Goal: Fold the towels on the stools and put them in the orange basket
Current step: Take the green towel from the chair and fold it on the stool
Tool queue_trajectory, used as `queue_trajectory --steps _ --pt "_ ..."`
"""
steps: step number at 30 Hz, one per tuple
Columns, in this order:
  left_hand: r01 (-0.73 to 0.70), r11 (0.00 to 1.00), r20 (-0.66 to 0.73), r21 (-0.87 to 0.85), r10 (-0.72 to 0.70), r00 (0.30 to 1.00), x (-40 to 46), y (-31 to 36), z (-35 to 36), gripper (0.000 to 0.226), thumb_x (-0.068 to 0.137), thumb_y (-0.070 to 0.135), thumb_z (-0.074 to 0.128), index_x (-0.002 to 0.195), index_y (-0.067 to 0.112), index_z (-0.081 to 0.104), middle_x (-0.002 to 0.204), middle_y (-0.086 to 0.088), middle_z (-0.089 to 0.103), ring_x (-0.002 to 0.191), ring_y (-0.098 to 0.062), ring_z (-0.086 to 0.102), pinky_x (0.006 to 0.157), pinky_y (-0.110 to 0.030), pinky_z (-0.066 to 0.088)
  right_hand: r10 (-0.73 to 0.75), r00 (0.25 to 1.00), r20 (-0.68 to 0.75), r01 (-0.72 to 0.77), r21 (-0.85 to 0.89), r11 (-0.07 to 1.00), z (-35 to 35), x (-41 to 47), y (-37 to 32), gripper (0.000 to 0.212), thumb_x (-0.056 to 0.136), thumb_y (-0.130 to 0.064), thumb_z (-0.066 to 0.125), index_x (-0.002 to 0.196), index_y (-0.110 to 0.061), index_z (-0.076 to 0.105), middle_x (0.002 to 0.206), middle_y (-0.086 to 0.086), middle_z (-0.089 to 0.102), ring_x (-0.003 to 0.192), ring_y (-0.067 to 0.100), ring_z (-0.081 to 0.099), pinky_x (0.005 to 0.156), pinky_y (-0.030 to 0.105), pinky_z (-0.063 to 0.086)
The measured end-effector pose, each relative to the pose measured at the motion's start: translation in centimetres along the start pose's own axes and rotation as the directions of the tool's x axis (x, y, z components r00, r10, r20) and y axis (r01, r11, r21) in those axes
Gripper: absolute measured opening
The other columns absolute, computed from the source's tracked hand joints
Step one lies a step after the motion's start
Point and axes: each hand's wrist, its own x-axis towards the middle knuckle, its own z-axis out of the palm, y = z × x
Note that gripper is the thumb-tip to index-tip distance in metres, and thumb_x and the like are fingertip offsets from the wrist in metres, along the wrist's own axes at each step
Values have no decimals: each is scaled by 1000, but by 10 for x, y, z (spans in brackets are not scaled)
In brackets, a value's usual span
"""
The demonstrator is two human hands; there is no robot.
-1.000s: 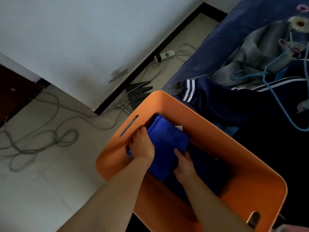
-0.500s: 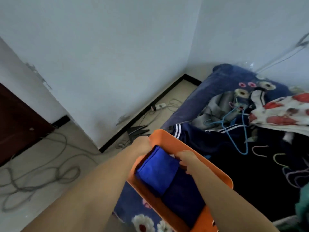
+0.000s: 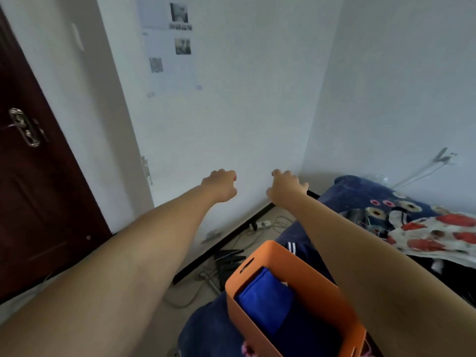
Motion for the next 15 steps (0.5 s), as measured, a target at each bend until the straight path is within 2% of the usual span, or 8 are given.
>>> queue_trajectory --steps 4,8,11,15 --pt "20 1000 -92 14 -18 996 -20 -8 -15 47 93 27 49 138 19 38 138 -8 44 124 -28 43 95 -39 39 -159 983 -90 144 -155 977 -12 -7 -30 48 93 -25 40 139 -18 32 139 10 40 128 29 38 110 57 21" --pt "93 995 -179 26 -87 980 -52 -21 -33 48 94 32 50 138 19 39 139 -8 44 126 -28 43 97 -40 39 -327 938 -118 295 -233 927 -21 -17 -57 47 94 -26 41 140 -18 31 140 9 38 131 28 35 112 58 17" --pt "230 973 -208 -27 -230 951 -87 -37 -34 48 94 33 48 139 20 39 140 -7 43 127 -27 42 99 -40 39 -452 887 -96 419 -248 873 -17 -31 -80 46 94 -25 42 138 -19 32 140 9 38 132 27 34 112 58 15" --pt "417 903 -234 -100 -429 873 -164 -62 -20 48 91 29 49 138 21 41 137 -6 45 125 -27 42 98 -40 39 -638 769 -28 612 -253 749 5 -68 -121 47 94 -28 41 139 -18 31 142 10 37 134 28 32 113 58 14"
